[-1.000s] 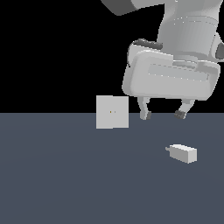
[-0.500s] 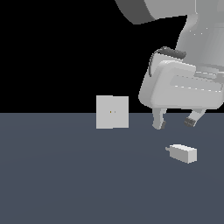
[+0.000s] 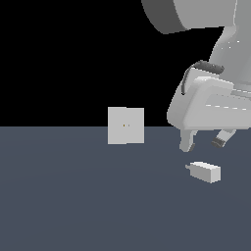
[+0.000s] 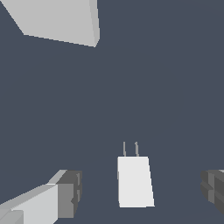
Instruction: Plug the charger into the wall socket.
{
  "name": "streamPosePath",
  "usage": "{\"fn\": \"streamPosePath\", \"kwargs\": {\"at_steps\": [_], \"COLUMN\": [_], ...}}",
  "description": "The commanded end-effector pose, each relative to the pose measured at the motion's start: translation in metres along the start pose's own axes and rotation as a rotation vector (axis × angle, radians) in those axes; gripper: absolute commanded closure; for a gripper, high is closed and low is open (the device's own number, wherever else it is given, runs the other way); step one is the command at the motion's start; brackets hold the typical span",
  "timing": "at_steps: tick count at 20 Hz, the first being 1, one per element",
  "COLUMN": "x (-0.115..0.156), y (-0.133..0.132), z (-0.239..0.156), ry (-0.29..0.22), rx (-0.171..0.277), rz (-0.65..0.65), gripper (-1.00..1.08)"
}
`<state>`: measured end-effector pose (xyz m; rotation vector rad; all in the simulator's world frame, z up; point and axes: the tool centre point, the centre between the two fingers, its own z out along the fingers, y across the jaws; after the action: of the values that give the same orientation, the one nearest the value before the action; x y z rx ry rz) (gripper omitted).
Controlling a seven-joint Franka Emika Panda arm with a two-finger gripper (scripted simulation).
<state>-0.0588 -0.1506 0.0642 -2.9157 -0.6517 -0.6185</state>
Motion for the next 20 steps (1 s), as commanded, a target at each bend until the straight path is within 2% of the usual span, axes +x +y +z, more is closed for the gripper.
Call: {"fn": "streamPosePath", "kwargs": {"at_steps": [1,9,20], "x": [-0.001,-0.004,-0.021], "y": [0.001,0.001,0.001], "z": [0.001,0.007,0.044], "ry": [0.004,0.003,0.002], "rx": [0.002,0.002,0.003], "rz": [-0.006,-0.005,-0.008], "gripper": [-0.92,-0.92,-0.92]}}
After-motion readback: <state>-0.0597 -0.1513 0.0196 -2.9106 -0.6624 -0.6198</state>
